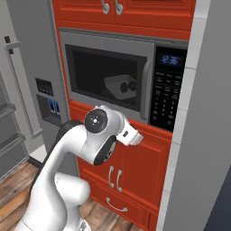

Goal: Place the tupperware containing the steak and mushroom meal in the microwave. Close the microwave door and press the start button to reheat the meal.

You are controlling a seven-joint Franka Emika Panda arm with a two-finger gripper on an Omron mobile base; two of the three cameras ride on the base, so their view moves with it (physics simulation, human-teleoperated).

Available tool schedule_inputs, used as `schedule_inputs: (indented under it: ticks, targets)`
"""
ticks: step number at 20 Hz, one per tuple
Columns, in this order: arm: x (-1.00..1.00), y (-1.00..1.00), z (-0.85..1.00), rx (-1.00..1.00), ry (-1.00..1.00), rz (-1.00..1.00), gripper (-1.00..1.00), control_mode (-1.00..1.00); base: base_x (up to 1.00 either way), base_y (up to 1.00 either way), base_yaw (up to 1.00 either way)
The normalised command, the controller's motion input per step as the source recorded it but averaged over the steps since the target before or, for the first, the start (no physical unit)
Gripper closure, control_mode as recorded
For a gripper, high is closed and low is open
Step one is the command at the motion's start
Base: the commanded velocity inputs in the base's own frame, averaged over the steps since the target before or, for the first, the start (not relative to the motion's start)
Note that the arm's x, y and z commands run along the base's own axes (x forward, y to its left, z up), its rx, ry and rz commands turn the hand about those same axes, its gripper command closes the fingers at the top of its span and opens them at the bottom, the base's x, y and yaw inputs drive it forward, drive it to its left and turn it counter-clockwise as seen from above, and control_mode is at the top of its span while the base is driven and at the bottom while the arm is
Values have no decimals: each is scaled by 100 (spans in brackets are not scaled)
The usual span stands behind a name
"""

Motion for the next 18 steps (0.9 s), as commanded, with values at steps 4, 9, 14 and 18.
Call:
schedule_inputs:
  ticks: [4, 9, 14, 18]
  targets:
    - [-10, -6, -21, 38, -31, 0, -100, -100, 0, 0, 0]
    - [0, -2, 0, 12, -6, 0, 100, -100, 0, 0, 0]
    - [0, -4, 4, 7, 0, 0, 100, -100, 0, 0, 0]
    - [0, -13, 5, 10, 0, 0, 100, -100, 0, 0, 0]
